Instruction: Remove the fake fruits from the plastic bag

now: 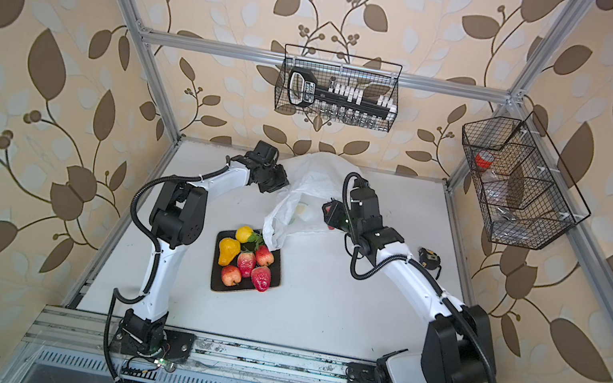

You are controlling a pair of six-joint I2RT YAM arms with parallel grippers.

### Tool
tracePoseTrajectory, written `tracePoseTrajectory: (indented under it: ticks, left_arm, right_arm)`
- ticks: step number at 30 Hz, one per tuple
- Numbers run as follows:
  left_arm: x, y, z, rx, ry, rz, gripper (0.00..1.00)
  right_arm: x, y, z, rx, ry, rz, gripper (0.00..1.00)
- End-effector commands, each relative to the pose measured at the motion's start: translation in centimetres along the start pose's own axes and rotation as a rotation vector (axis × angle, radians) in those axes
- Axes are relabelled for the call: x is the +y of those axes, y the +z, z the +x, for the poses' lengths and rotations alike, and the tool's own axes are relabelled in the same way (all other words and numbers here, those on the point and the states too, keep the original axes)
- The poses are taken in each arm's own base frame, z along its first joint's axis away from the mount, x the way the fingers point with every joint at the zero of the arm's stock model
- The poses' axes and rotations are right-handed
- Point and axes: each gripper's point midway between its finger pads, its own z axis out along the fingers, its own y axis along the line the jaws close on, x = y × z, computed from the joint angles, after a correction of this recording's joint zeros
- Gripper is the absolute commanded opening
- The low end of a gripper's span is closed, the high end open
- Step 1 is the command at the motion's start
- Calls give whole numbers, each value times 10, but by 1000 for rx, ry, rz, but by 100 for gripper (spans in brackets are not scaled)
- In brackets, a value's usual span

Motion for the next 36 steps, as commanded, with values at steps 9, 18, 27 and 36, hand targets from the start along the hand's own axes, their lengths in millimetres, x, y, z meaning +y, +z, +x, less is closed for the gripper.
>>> tracePoseTrajectory:
  ticks: [9, 18, 27, 36]
  left_arm:
    - [-60, -92, -56, -150, 94, 164, 99]
    - [-20, -208, -74, -323, 124, -13, 99]
    - [65, -287, -38, -486, 113, -241, 99]
    - [116, -312, -18, -569, 103, -369, 99]
  right_arm:
    - [172, -21, 70, -15, -530, -423, 24]
    - [188, 45, 149, 49, -641, -334, 25]
    - [166, 94, 170, 43, -697, -188, 42]
    - [191, 78, 145, -2, -720, -229, 82]
